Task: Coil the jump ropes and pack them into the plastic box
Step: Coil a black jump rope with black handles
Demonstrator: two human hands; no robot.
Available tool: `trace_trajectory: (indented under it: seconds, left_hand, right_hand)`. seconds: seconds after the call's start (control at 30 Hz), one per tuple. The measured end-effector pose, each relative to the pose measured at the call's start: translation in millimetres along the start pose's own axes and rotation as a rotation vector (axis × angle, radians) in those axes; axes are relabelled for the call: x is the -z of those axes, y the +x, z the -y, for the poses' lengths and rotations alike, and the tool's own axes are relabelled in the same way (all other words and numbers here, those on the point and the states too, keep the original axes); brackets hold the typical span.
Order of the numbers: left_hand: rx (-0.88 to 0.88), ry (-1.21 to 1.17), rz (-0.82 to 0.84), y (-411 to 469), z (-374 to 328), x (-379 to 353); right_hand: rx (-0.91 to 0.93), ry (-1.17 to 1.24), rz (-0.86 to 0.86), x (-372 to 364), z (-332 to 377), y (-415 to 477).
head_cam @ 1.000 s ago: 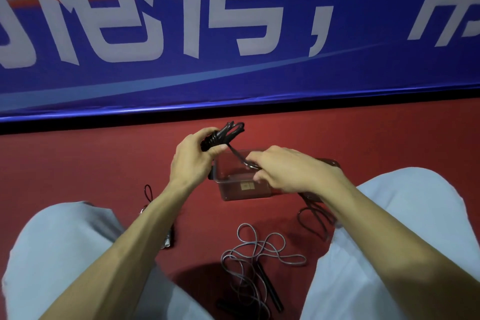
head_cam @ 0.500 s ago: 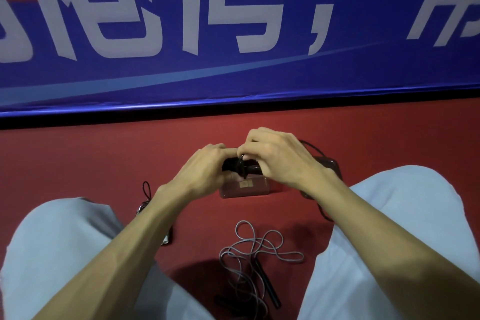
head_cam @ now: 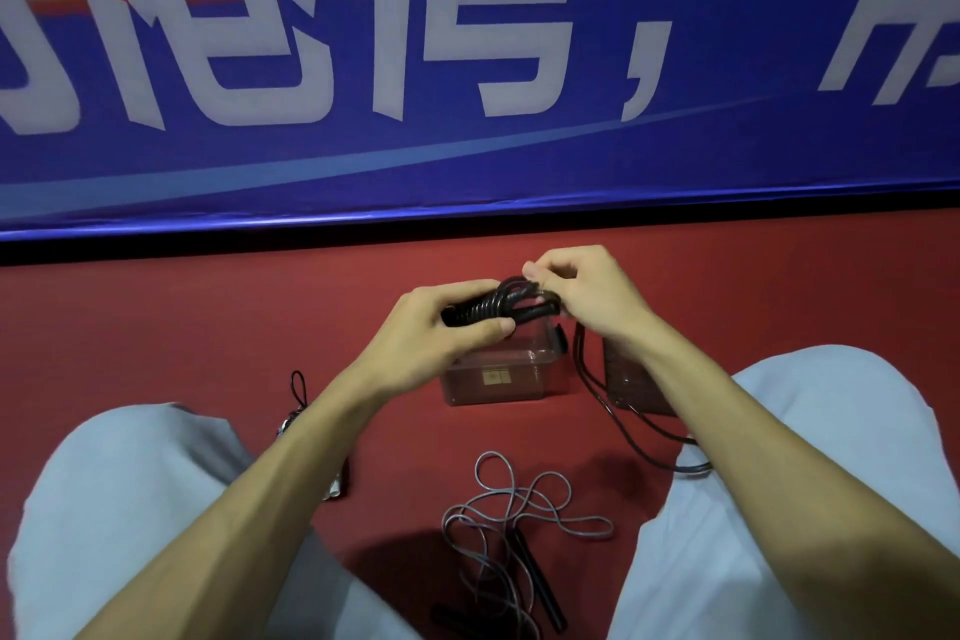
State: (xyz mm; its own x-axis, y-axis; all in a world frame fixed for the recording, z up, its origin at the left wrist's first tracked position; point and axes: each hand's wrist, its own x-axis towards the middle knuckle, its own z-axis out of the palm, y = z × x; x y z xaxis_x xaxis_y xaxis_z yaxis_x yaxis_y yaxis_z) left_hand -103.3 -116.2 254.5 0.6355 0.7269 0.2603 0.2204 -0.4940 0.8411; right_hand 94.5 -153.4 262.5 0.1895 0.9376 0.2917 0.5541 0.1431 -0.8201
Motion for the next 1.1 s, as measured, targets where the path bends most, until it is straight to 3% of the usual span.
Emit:
trace_trajectory:
  seconds: [0.23,0.37,0.53,0.7,0.97,1.1]
  left_hand:
    - [0.127,-0.348,-0.114,1,-5,-8]
    - [0.173,-0.415,-0.183,2,-3,-5]
    - [0.238,-0.445,-0.246,3,2,-3]
    - [0.234,-0.424,-0.295,6,10,4]
    - [0.217,-0.018,-0.331,12,33,6]
    - [0.198,0.446,-0.224,12,34,4]
  right_hand:
    - [-0.199,0.287,0.191,-7,16,-4]
    - [-0.281,0.354,0.41,-9,20,-7]
    - [-0.206,-0.014,0.573,-7,21,-14]
    - [-0.085,-0.361,0.527,-7,26,-16]
    - [-0.011,-0.733,0.568,-5,24,-19]
    - [0.119,-0.869,0.576,-1,29,-26]
